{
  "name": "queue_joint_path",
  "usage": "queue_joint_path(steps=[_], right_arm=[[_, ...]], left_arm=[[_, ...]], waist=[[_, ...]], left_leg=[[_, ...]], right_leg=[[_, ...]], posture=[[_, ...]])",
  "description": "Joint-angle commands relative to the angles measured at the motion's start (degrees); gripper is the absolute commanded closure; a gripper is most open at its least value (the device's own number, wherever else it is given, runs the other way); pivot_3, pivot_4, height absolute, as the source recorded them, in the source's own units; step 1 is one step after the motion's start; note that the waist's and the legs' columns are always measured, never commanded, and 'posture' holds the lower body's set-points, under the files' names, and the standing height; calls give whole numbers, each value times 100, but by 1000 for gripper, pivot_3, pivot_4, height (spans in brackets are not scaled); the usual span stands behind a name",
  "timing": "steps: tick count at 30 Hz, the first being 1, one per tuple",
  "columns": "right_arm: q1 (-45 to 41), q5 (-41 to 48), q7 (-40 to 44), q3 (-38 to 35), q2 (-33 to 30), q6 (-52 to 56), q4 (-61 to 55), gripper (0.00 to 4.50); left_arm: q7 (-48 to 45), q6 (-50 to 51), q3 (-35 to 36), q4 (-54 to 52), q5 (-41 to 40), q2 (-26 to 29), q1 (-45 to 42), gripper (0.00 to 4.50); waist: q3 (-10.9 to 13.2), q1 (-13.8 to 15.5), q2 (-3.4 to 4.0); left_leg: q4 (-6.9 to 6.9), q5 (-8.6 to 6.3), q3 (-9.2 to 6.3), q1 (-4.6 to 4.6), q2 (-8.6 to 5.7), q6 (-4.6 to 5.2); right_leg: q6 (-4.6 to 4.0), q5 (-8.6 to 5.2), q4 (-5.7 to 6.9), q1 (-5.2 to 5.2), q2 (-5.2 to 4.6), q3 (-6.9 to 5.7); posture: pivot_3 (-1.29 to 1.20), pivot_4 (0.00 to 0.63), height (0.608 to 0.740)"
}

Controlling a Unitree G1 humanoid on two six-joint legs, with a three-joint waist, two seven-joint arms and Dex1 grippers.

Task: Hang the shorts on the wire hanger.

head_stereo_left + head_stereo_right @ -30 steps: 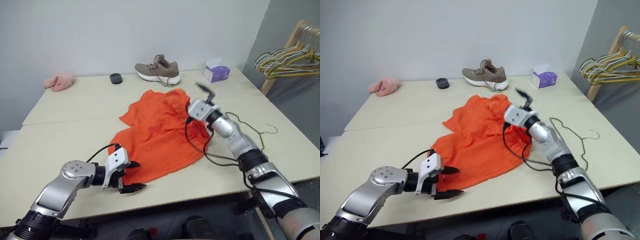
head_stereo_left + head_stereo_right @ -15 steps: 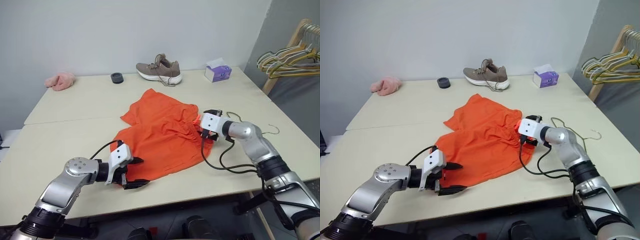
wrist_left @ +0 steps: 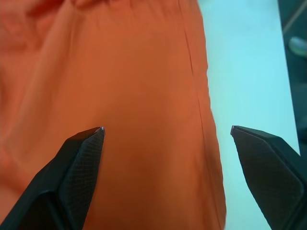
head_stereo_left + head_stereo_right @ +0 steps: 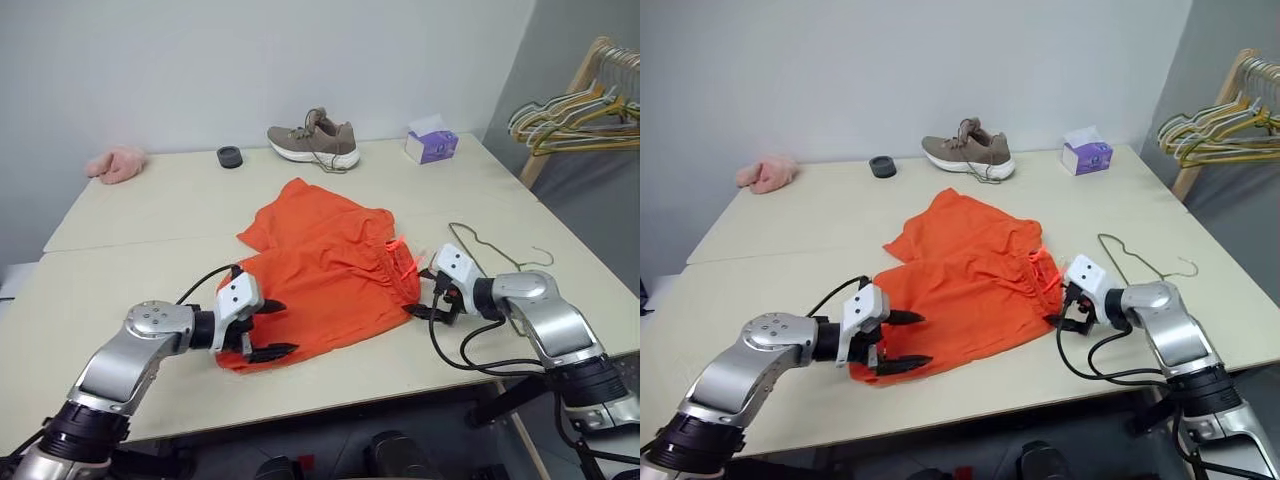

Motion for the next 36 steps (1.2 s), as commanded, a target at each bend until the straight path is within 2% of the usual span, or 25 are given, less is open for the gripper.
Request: queue_joint_path(steps=[1,6,7,9,14,19,23,28,32,36], right_arm=[[-202,50,25,241,83,-13,-81,0],[-401,-55,89,547,68,-24,302,0],[-432,-68,78,586,68,-22,378,380],[-470,-63,84,633,66,-57,468,861],[-346,483,747,735,-73,371,-117,2684],[-136,663,1253,901,-572,429,-577,4486],[27,664,1543,939,-1039,324,-758,4486],[-22,768,1579,878,-1153,397,-666,4486],[27,690,1839,929,-1512,123,-728,3470],[-88,460,1779,867,-1729,-382,-486,1986]], left_arm=[[-135,-260,-131,50,237,154,31,38],[-352,-649,-220,318,423,258,221,38],[-369,-695,-204,352,425,238,224,0],[-397,-708,-142,377,352,186,218,0],[-245,-495,518,337,-333,-92,46,0],[-368,-522,615,324,-311,32,150,0],[-401,-527,621,291,-304,77,219,0],[-333,-479,505,175,-283,6,254,0],[-355,-447,414,109,-260,5,254,0],[-334,-451,357,109,-242,-31,245,0]], waist=[[0,11,0],[0,20,0],[0,28,-1],[0,38,-1],[0,59,-2],[0,59,-1],[0,60,-2],[0,50,-2],[0,60,-1],[0,59,-2]], left_leg=[[0,0,3,0,-2,0],[-2,0,11,-6,-1,-1],[-2,0,10,-8,0,-1],[-2,0,8,-9,0,-1],[-2,0,4,-13,0,-1],[-3,0,2,-12,0,-1],[-3,-1,3,-11,-1,-1],[-3,0,3,-8,0,0],[-3,-1,3,-11,-1,-1],[-4,-1,6,-13,-2,-1]], right_leg=[[0,0,-1,0,0,0],[-2,1,-14,-5,-3,0],[-3,2,-15,-5,-3,0],[-4,2,-18,-4,-5,1],[-3,2,-18,-4,-9,-3],[-1,1,-20,-3,-8,-5],[-1,1,-27,1,-10,-5],[-1,1,-27,2,-9,-3],[0,1,-34,2,-10,-4],[0,1,-43,4,-13,-4]], posture=[[-193,30,740],[-189,28,740],[-189,28,740],[-189,28,740],[-185,30,740],[-173,31,740],[-173,31,740],[-173,31,740],[-183,33,740],[-191,35,740]])
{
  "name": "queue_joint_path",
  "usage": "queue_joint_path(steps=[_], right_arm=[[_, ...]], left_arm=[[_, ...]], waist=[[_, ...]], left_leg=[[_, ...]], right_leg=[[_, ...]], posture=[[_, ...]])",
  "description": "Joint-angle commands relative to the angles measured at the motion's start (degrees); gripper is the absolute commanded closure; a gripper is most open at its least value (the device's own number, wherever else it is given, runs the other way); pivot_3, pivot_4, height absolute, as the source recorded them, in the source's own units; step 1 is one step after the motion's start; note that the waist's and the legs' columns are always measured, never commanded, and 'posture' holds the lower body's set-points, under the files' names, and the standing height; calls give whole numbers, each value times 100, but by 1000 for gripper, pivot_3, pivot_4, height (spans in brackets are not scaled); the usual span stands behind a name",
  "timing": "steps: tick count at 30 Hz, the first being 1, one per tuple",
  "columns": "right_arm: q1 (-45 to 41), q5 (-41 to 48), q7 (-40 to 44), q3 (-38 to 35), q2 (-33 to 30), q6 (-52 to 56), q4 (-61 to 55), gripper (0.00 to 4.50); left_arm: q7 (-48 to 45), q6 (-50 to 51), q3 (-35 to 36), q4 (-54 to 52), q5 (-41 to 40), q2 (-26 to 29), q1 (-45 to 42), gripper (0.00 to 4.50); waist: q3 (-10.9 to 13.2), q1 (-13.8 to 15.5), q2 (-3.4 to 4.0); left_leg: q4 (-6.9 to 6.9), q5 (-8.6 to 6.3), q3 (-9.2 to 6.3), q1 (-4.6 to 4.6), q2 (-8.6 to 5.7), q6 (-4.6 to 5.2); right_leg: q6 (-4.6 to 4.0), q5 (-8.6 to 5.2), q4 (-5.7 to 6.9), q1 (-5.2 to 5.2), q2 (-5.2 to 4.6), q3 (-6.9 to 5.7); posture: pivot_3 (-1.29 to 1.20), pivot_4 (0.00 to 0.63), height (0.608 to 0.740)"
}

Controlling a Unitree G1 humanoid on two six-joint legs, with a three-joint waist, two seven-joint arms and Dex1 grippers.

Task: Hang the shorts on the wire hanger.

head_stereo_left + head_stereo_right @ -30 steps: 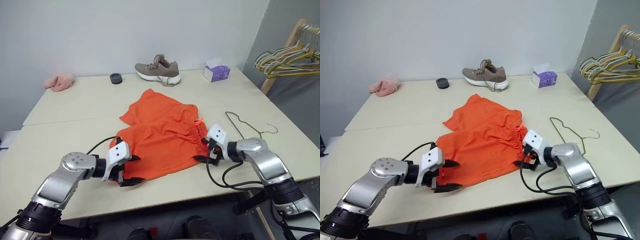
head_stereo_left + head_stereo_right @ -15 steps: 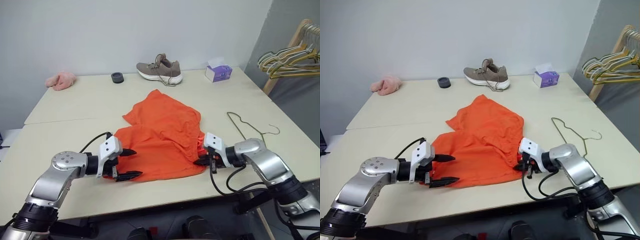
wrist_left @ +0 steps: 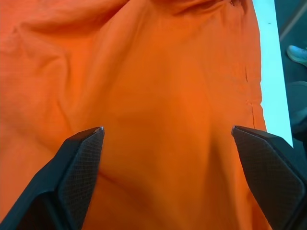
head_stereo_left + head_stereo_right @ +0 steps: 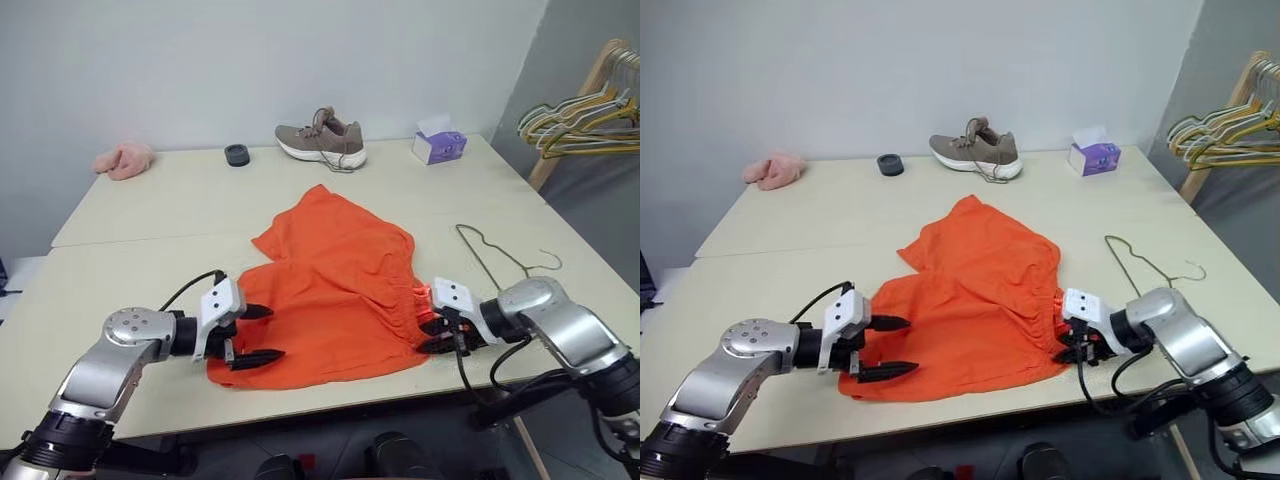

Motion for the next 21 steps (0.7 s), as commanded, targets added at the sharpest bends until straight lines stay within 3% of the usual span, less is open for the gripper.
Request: queue_joint_path(steps=[1,6,14,18,21], right_arm=[[-183,-216,0,-147,-162,-516,140,1634],[-313,10,-48,-592,-232,-499,158,24],[-468,617,-684,-1615,101,176,668,24],[-1267,146,-2359,-1858,1127,-86,2089,24],[-1663,-139,-2678,-1607,1633,-348,2837,24]], left_arm=[[-5,-29,-22,-141,-19,-36,-50,0],[24,-111,-54,-86,7,-117,-14,0],[120,-365,2,123,47,-269,115,0],[223,-366,87,217,-26,-341,88,0],[256,-312,76,183,-24,-361,35,0]], waist=[[0,-2,0],[1,-13,1],[-1,-8,-1],[2,-98,3],[2,-143,5]], left_leg=[[0,0,1,0,0,0],[1,0,2,2,0,0],[1,0,2,3,1,0],[2,0,12,8,3,1],[3,3,12,8,2,3]], right_leg=[[0,0,0,0,0,0],[0,1,2,1,0,2],[-1,2,2,4,0,3],[-23,22,4,2,1,10],[-9,31,5,-1,12,10]], posture=[[-194,36,740],[-190,35,740],[-197,37,740],[-203,38,740],[-203,38,740]])
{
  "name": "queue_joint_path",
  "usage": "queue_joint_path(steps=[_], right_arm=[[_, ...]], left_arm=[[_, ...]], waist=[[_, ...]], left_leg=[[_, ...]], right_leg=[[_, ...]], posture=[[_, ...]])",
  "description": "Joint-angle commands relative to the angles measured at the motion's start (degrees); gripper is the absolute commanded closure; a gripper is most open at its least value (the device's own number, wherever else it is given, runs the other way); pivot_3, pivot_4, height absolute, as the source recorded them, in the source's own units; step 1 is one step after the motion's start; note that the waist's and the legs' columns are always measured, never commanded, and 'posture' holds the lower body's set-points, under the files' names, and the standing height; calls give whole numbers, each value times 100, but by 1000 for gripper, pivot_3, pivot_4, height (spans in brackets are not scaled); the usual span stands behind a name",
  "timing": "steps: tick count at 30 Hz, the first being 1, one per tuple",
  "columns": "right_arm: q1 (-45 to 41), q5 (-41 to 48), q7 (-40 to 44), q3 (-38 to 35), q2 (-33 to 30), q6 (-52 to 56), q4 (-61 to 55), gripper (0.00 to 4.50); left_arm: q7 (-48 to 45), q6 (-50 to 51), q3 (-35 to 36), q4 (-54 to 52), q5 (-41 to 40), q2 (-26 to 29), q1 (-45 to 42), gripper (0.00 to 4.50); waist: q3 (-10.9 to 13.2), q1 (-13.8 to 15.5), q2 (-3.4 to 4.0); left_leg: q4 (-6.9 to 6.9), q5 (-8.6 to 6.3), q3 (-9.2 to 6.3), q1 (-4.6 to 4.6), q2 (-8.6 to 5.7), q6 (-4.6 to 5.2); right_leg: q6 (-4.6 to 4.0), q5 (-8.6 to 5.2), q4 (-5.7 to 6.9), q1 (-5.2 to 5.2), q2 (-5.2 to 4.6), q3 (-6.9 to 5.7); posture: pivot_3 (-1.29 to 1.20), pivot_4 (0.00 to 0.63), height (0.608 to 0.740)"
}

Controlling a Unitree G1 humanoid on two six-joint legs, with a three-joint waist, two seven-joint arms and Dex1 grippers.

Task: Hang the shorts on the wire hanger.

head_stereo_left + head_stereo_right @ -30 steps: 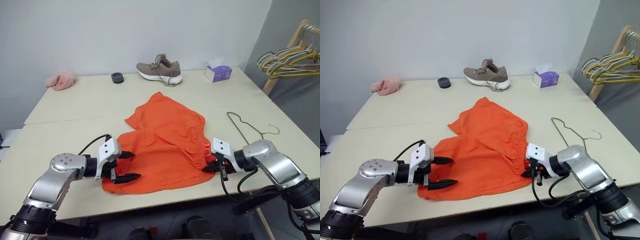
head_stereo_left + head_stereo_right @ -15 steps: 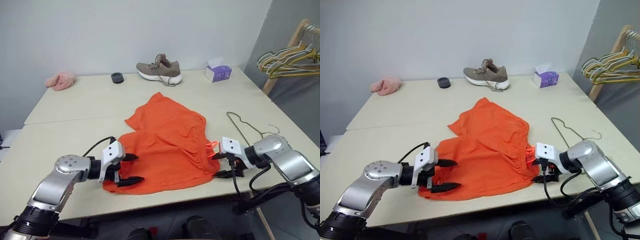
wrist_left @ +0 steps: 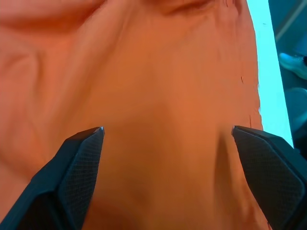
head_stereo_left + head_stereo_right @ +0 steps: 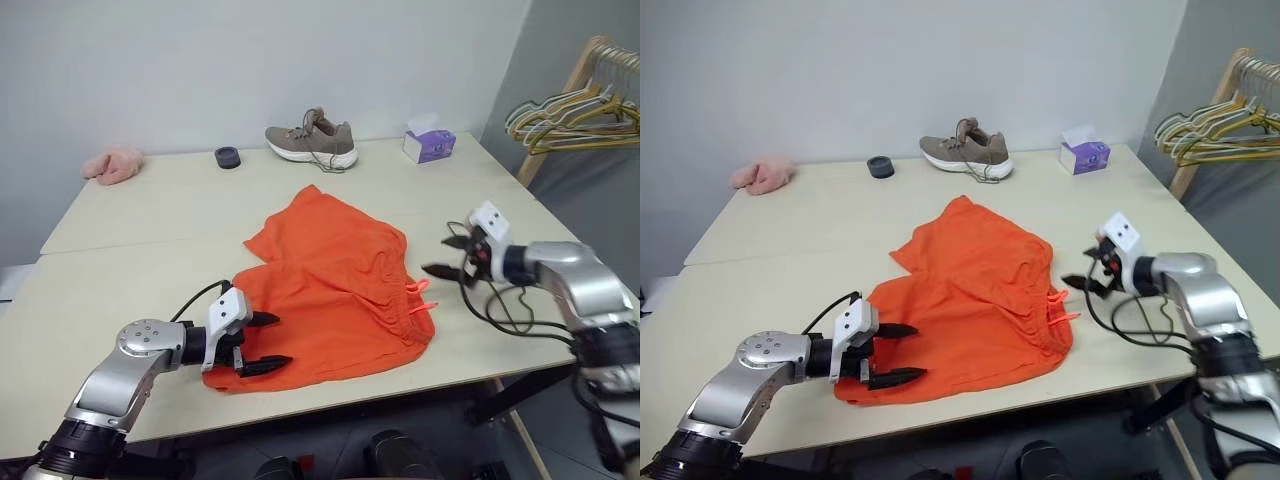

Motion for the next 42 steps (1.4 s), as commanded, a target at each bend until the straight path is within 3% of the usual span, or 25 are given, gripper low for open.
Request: queue_joint_path(steps=[1,7,13,16,23,27,28,32,36,42], right_arm=[[-407,-218,-375,83,355,-314,632,24],[-1476,-498,-924,103,1356,-913,2893,24],[-1903,-780,-714,297,1719,-1227,4063,24],[-1990,-981,-641,436,1824,-1483,4358,583],[-2020,-2402,-742,1673,1628,-3866,3566,2967],[-2168,-3612,-1529,2491,1420,-4931,3229,4352],[-2208,-3794,-1726,2576,1424,-5021,3219,4472],[-2247,-4082,-1913,2708,1479,-5159,3315,4472],[-1742,-2871,-363,2056,1756,-4024,2848,4472],[-1476,-2336,230,1568,1568,-2740,2138,2670]], left_arm=[[63,16,160,-127,-63,18,-99,0],[222,488,262,-630,-269,51,-249,0],[385,857,419,-978,-494,43,-352,0],[562,926,489,-970,-500,13,-438,0],[1044,851,673,-867,-389,-51,-554,0],[1321,839,653,-935,-289,-115,-654,0],[1360,846,631,-958,-271,-123,-675,0],[1437,910,584,-1030,-282,-138,-724,0],[1467,918,552,-1040,-269,-134,-755,0],[1429,813,515,-918,-203,-154,-760,0]], waist=[[0,-11,0],[0,-44,1],[0,-20,0],[0,-26,1],[3,-27,6],[2,-22,5],[2,-22,5],[0,-16,1],[-6,-12,-8],[-4,-2,-5]], left_leg=[[0,0,-1,0,1,0],[-3,-1,1,-8,0,-1],[-7,-1,-10,-10,-2,-1],[-6,-1,-13,-8,-1,-1],[-4,-1,-12,-6,-3,-1],[-5,-1,-16,-7,-1,-2],[-5,-1,-16,-7,-1,-2],[-2,1,-18,-4,-2,-5],[-1,4,-22,0,-2,-9],[3,5,-32,-1,-7,-11]], right_leg=[[-1,0,-2,0,0,1],[-14,11,-2,-5,-1,-1],[-13,12,-3,-1,-7,-6],[-13,12,2,0,-5,-7],[-12,12,13,-6,-5,-6],[-11,12,15,-9,-4,-6],[-11,12,19,-10,-4,-5],[-12,12,32,-11,-4,-5],[-12,12,35,-6,-4,-7],[-12,12,41,-4,-11,-15]], posture=[[-203,38,740],[-180,35,740],[-168,34,740],[-157,33,740],[-144,33,740],[-144,32,740],[-144,32,740],[-145,31,740],[-151,28,740],[-151,28,740]])
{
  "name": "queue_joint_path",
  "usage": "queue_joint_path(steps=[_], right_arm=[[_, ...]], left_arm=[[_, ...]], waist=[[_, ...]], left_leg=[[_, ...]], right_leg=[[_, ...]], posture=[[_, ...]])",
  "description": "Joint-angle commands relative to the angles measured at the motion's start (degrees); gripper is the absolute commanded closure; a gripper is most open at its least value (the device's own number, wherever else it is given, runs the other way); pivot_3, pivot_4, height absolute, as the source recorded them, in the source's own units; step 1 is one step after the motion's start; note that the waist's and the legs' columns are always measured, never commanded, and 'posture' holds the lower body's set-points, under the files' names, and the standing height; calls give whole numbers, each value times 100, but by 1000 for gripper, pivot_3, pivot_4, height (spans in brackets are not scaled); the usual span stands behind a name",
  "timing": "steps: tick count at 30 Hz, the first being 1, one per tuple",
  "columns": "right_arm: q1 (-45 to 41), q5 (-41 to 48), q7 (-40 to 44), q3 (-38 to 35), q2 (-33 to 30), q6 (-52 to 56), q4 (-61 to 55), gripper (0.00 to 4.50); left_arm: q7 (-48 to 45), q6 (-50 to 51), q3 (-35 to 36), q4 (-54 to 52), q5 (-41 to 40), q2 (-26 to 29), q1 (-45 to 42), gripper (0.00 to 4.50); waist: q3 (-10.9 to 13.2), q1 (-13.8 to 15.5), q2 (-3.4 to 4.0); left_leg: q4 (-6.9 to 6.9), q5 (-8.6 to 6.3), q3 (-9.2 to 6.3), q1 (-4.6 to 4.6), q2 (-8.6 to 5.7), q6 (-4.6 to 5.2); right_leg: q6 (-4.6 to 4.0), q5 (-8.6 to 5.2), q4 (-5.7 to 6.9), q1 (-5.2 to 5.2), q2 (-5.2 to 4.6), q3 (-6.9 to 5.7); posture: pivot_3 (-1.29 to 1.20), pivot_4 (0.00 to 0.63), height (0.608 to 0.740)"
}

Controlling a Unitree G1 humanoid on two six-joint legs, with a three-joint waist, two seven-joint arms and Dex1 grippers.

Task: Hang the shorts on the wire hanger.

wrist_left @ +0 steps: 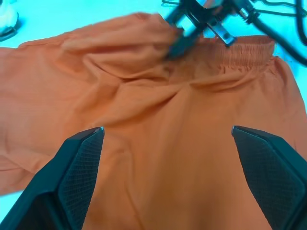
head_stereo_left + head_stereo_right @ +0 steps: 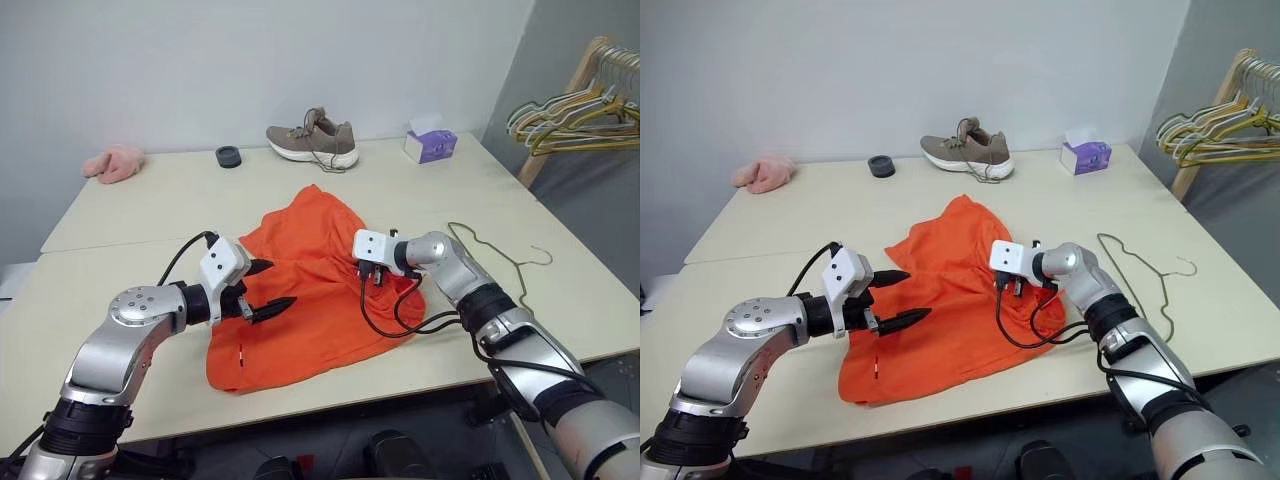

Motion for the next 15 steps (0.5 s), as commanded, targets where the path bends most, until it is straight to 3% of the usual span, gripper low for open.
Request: queue_joint_path(steps=[1,8,15], right_arm=[[-31,235,112,-337,-180,459,-509,2295],[219,715,-191,-1256,-752,1215,-1411,40],[1212,1688,-694,-2770,-1163,2883,-3302,40]], left_arm=[[-14,-135,-17,-47,56,-33,-92,0],[33,-223,31,90,20,-263,-90,0],[-39,-114,-14,77,-149,-473,-128,0]], waist=[[0,0,0],[0,1,0],[-2,6,-2]], left_leg=[[1,0,0,0,0,0],[1,0,1,-5,-2,-1],[-4,0,2,-7,0,0]], right_leg=[[0,0,0,0,0,0],[0,0,-2,-3,1,1],[2,-2,-8,-4,2,1]], posture=[[-167,25,740],[-179,28,740],[-207,36,740]])
